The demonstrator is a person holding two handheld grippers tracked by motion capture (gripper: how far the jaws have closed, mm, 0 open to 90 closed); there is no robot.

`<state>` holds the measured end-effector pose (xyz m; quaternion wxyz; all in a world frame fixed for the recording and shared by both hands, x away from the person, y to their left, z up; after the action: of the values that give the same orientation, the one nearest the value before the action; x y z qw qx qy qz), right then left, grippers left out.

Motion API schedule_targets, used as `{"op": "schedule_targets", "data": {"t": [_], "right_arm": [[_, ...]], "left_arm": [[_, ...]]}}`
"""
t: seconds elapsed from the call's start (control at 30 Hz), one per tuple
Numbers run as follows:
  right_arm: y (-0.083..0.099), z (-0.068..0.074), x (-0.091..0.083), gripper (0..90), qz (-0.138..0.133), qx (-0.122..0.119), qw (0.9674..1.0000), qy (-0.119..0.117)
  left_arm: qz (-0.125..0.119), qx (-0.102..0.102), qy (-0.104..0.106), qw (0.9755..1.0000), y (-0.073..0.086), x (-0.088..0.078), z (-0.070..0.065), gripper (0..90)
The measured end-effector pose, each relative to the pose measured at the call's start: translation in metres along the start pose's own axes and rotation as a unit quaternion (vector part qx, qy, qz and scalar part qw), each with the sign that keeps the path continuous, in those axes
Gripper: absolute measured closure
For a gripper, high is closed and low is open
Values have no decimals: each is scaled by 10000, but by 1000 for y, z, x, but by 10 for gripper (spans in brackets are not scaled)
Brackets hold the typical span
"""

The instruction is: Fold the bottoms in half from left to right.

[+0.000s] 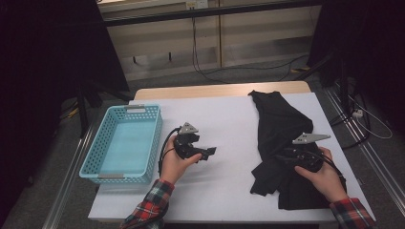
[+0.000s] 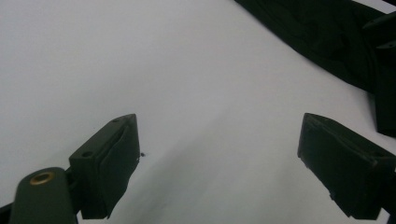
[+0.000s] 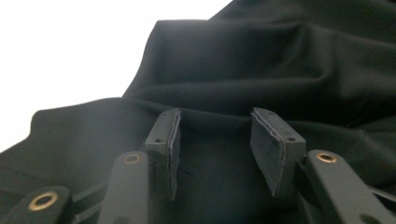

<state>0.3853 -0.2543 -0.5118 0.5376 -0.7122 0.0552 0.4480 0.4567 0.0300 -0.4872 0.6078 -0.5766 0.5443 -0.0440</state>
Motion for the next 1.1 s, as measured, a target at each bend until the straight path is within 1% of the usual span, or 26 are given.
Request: {"op": "schedule_targets", "data": {"t": [0.03, 0.07, 0.1, 0.13, 0.17, 0.23, 0.27, 0.33, 0.37, 0.4, 0.43, 0.47, 0.57, 0.6, 0.63, 0.67, 0.7, 0.73, 0.83, 0.87, 0.93, 0.97, 1.0, 1.03, 1.07, 1.1], "right_arm": [[0, 0, 0, 544, 0, 0, 10000, 0], [2, 0, 3, 602, -19, -104, 9999, 50], [2, 0, 3, 602, -19, -104, 9999, 50], [1, 0, 2, 878, 3, -253, 9997, 67], [0, -1, 1, 889, -6, -330, 9994, 96], [0, -1, 2, 894, 15, -322, 9994, 83], [0, 1, 2, 898, -7, -345, 9994, 11], [-3, 0, -8, 900, -187, -230, 9995, -70], [-3, 0, -8, 900, -187, -230, 9995, -70], [-4, -3, -18, 900, -307, -188, 9993, -54], [-4, -3, -18, 900, -307, -188, 9993, -54], [-3, -3, -22, 900, -344, -134, 9993, -75], [3, -7, -33, 900, -402, -75, 9992, -50], [5, -8, -37, 900, -421, -44, 9991, -30], [7, -10, -41, 900, -452, -14, 9990, -30], [10, -12, -45, 900, -477, 12, 9989, -23], [15, -15, -53, 900, -538, 82, 9985, -47], [15, -15, -53, 900, -538, 82, 9985, -47], [28, -21, -63, 900, -500, 197, 9986, -15], [36, -25, -70, 900, -464, 264, 9986, 61], [40, -27, -73, 900, -425, 268, 9987, 106], [47, -31, -78, 900, -392, 283, 9986, 197], [47, -31, -78, 900, -392, 283, 9986, 197], [49, -30, -79, 887, -359, 283, 9987, 206], [51, -30, -80, 810, -325, 257, 9986, 336], [50, -27, -80, 779, -314, 231, 9987, 337]], "left_arm": [[0, 0, 0, 10000, 0, 0, 0, 132], [7, -10, -13, 10000, 0, 1, 0, 132], [26, 12, -13, 10000, 0, 2, 1, 132], [14, -1, -52, 10000, 0, 2, 2, 133], [-4, 7, -76, 10000, 0, 2, 3, 133], [-2, -27, -96, 9999, 0, 2, 3, 136], [23, -17, -108, 9999, 1, 2, 4, 136], [56, -33, -158, 9999, 3, 2, 5, 143], [65, -31, -124, 9999, 3, 1, 5, 143], [60, -40, -124, 9999, 4, 0, 6, 145], [60, -40, -124, 9999, 4, 0, 6, 149], [65, -36, -116, 9999, 3, 0, 6, 149], [26, -47, -158, 9999, 3, -1, 6, 153], [45, -65, -111, 9999, 3, -2, 6, 154], [20, -37, -127, 9999, 2, -2, 6, 156], [-21, -63, -126, 9999, 1, -3, 6, 160], [-8, -54, -120, 9999, 1, -4, 6, 162], [-26, -64, -115, 9999, 1, -5, 6, 162], [9, -11, -134, 9999, 2, -6, 6, 162], [2, -15, -148, 9999, 1, -6, 6, 162], [-1, -30, -138, 9999, 1, -5, 6, 162], [-3, 17, -141, 9999, 0, -4, 5, 162], [-3, 17, -141, 9999, 0, -4, 5, 162], [8, 19, -137, 9999, 0, -4, 4, 162], [23, 34, -124, 9999, 0, -3, 4, 162], [20, 37, -117, 9999, -1, -2, 2, 162]]}}
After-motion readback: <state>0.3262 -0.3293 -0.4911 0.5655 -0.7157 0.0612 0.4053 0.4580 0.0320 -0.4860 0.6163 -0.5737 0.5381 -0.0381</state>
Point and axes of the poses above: each handheld gripper's, and its own axes: x roughly forward along the jaws, y roughly out of its underside, z roughly to its left, the point moved 9 cm from there along x, roughly forward along the jaws, and after that the axes turned 7 degrees about -x, right-handed, at the moved point
